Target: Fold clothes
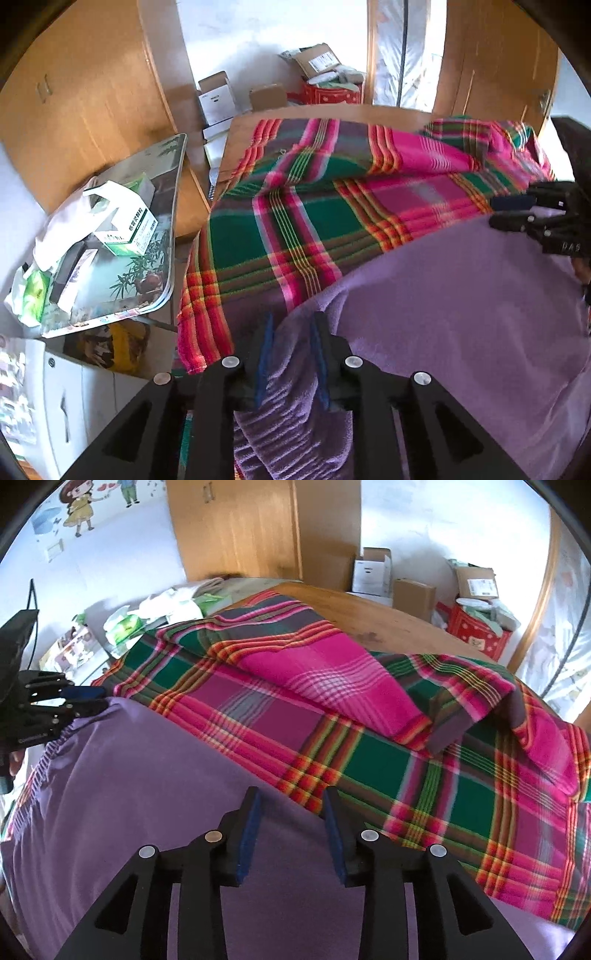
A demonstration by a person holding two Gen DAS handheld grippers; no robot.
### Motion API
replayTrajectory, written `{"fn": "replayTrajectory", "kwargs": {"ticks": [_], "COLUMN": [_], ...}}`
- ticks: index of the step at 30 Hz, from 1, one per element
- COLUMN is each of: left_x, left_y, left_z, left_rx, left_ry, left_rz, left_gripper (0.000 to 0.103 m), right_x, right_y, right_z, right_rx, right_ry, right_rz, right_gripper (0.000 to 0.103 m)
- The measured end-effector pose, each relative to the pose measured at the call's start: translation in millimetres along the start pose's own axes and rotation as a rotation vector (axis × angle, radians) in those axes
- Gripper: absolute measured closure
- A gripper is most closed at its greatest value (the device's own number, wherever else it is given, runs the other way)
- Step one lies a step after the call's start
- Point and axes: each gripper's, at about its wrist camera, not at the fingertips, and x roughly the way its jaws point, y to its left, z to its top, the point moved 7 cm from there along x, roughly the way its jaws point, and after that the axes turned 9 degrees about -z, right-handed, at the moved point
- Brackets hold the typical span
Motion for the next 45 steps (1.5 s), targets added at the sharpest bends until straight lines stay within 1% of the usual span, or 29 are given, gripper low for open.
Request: {"fn": "replayTrajectory", "kwargs": {"ticks": [3, 5, 6, 7, 8, 11, 12, 13, 18, 23, 24, 25, 26, 27, 28, 30, 33, 36, 37, 40, 45], "left_x": [-0.4, -3.3, -6.2, -7.9, -8.8, -3.9, -0.5, 0.2, 2.1, 2.0, 1.6, 1.0, 0.5, 0.1, -1.1, -3.3, -9.4, -19.8, -23.3, -31.5, -31.1], "left_y": [-0.7, 1.8, 2.6, 3.0, 2.9, 2.4, 4.0, 5.1, 7.6, 9.8, 9.4, 7.6, 6.0, 4.4, 3.0, 2.8, 4.4, 3.7, 3.2, 2.1, 0.8], "left_z": [-3.0, -4.0, -4.6, -5.0, -5.6, -7.0, -6.2, -5.1, -4.3, -6.6, -7.4, -7.9, -7.8, -7.7, -7.3, -6.6, -4.5, -2.5, -1.9, -0.9, -4.2], "left_rx": [0.019, 0.001, -0.012, -0.019, -0.015, 0.021, 0.031, 0.034, 0.024, -0.005, -0.007, -0.005, 0.002, 0.009, 0.014, 0.014, 0.000, 0.004, 0.009, 0.020, 0.014], "left_ry": [0.004, -0.003, -0.014, -0.022, -0.023, 0.005, 0.017, 0.014, 0.012, 0.005, 0.004, 0.004, 0.004, 0.003, -0.002, -0.017, -0.055, -0.096, -0.108, -0.136, -0.133], "left_rz": [-0.027, -0.070, -0.101, -0.125, -0.135, -0.089, -0.061, -0.049, -0.045, -0.069, -0.072, -0.079, -0.076, -0.073, -0.063, -0.048, -0.037, -0.031, -0.029, -0.021, -0.017], "left_gripper": [0.081, 0.081, 0.078, 0.072, 0.070, 0.070, 0.068, 0.067, 0.066, 0.066, 0.070, 0.076, 0.078, 0.086, 0.101, 0.100, 0.101, 0.101, 0.101, 0.101, 0.101], "right_x": [-0.3, -0.5, -0.6, -0.7, -0.7, -1.0, -1.0, -1.1, 0.0, 1.1, 0.9, 0.7, 0.3, -0.3, -0.9, -2.1, -3.0, -4.5, -5.3, -7.9, -20.6], "right_y": [4.8, 5.1, 4.6, 4.7, 5.1, 6.1, 5.7, 5.2, 4.6, 4.9, 5.2, 5.9, 6.7, 7.6, 8.9, 11.6, 13.5, 16.4, 17.5, 18.8, 20.0], "right_z": [-0.2, -0.4, -0.7, -1.0, -1.2, -1.6, -1.7, -1.8, -0.7, 0.4, 0.2, 0.0, -0.2, -0.6, -1.0, -1.6, -2.3, -2.1, -2.1, -2.5, -2.6], "right_rx": [-0.023, -0.023, -0.020, -0.018, -0.020, -0.034, -0.035, -0.036, -0.038, -0.035, -0.037, -0.041, -0.046, -0.052, -0.058, -0.067, -0.063, -0.073, -0.082, -0.103, -0.095], "right_ry": [0.000, -0.002, -0.004, -0.007, -0.009, -0.016, -0.016, -0.016, -0.020, -0.024, -0.024, -0.022, -0.020, -0.018, -0.017, -0.018, -0.019, -0.026, -0.029, -0.043, -0.078], "right_rz": [0.020, 0.032, 0.034, 0.035, 0.035, 0.031, 0.031, 0.030, 0.026, 0.017, 0.014, 0.009, 0.006, 0.005, 0.008, 0.017, 0.025, 0.019, 0.009, -0.025, -0.050], "right_gripper": [0.064, 0.063, 0.063, 0.062, 0.061, 0.060, 0.060, 0.060, 0.060, 0.059, 0.059, 0.060, 0.061, 0.063, 0.069, 0.071, 0.078, 0.089, 0.094, 0.097, 0.099]}}
